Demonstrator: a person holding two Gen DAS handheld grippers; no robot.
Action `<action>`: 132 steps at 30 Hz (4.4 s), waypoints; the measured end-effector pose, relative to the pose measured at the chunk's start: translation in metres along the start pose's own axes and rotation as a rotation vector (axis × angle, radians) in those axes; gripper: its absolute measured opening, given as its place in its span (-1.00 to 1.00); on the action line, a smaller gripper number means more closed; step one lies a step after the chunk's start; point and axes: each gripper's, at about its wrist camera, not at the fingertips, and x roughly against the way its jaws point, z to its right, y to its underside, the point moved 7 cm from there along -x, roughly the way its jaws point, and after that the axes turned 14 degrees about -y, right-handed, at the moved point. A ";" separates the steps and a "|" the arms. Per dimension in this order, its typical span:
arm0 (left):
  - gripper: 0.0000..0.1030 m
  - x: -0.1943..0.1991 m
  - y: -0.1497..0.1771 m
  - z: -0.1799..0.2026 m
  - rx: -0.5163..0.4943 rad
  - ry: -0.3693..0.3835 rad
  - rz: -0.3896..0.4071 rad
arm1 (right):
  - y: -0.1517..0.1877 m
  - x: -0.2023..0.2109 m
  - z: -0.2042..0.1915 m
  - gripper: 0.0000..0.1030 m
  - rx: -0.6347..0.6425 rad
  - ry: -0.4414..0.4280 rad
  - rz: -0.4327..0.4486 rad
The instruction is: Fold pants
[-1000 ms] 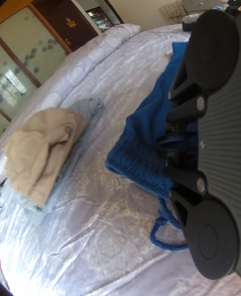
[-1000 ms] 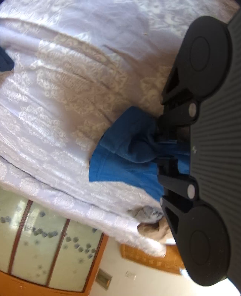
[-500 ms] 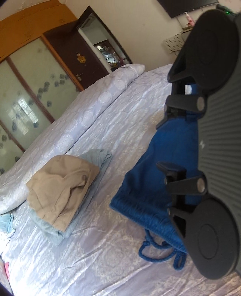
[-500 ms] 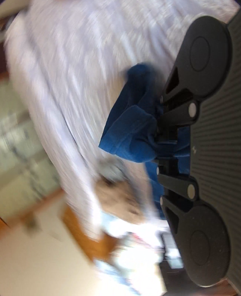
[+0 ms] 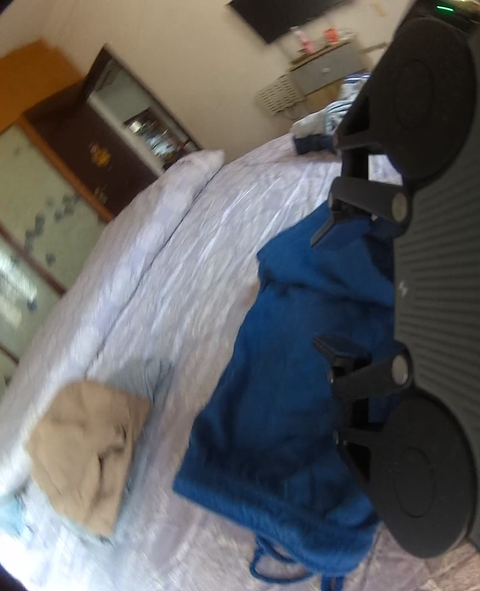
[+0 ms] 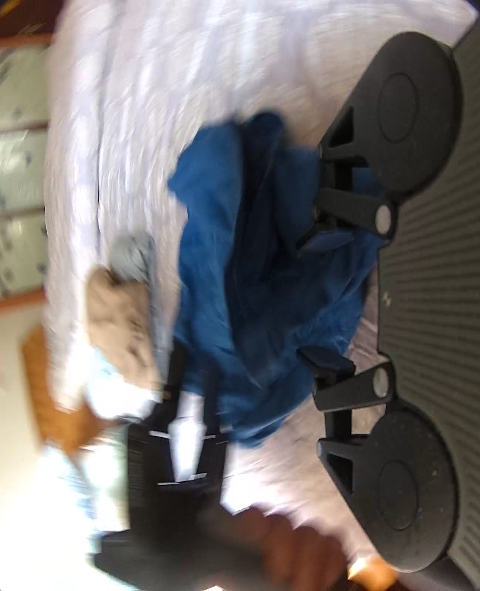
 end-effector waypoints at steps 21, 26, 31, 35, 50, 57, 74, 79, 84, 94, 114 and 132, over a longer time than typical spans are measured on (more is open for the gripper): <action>-0.67 -0.032 0.060 0.035 -0.249 -0.093 -0.079 | -0.046 0.016 0.131 -0.90 -0.700 -0.118 0.282; -0.58 -0.028 0.050 0.004 -0.059 -0.061 -0.094 | -0.104 -0.019 0.097 -0.90 -0.543 -0.175 0.258; -0.25 -0.016 0.055 -0.009 -0.090 -0.153 -0.075 | -0.122 -0.101 0.084 -0.17 -0.452 -0.169 0.090; -0.09 0.005 0.060 -0.011 -0.126 -0.151 -0.037 | -0.116 -0.112 0.071 0.22 -0.392 -0.171 0.030; -0.85 -0.043 0.042 0.025 -0.162 -0.078 -0.102 | -0.095 -0.079 0.098 -0.13 -0.369 -0.051 0.090; -0.85 -0.007 0.056 0.022 -0.116 -0.013 -0.085 | -0.095 -0.112 0.076 -0.74 -0.308 -0.133 0.011; -0.72 -0.009 0.005 0.011 -0.036 -0.017 -0.016 | -0.052 -0.001 0.082 -0.14 -0.439 -0.117 0.213; -0.72 -0.063 -0.019 0.035 -0.127 -0.063 -0.043 | -0.010 0.015 0.068 -0.21 -0.371 -0.048 0.167; -0.74 -0.115 -0.018 0.032 -0.175 -0.169 -0.118 | 0.009 -0.005 0.081 -0.36 -0.359 0.011 0.087; -0.80 -0.115 -0.026 0.008 -0.001 -0.127 -0.163 | 0.034 0.007 0.072 -0.49 -0.252 0.092 0.052; -0.70 -0.086 0.015 -0.023 0.144 -0.082 -0.197 | 0.036 0.014 0.087 -0.46 -0.616 0.058 0.222; -0.08 0.033 -0.062 -0.136 0.336 0.026 0.066 | -0.095 -0.089 -0.068 -0.71 -0.127 -0.118 0.128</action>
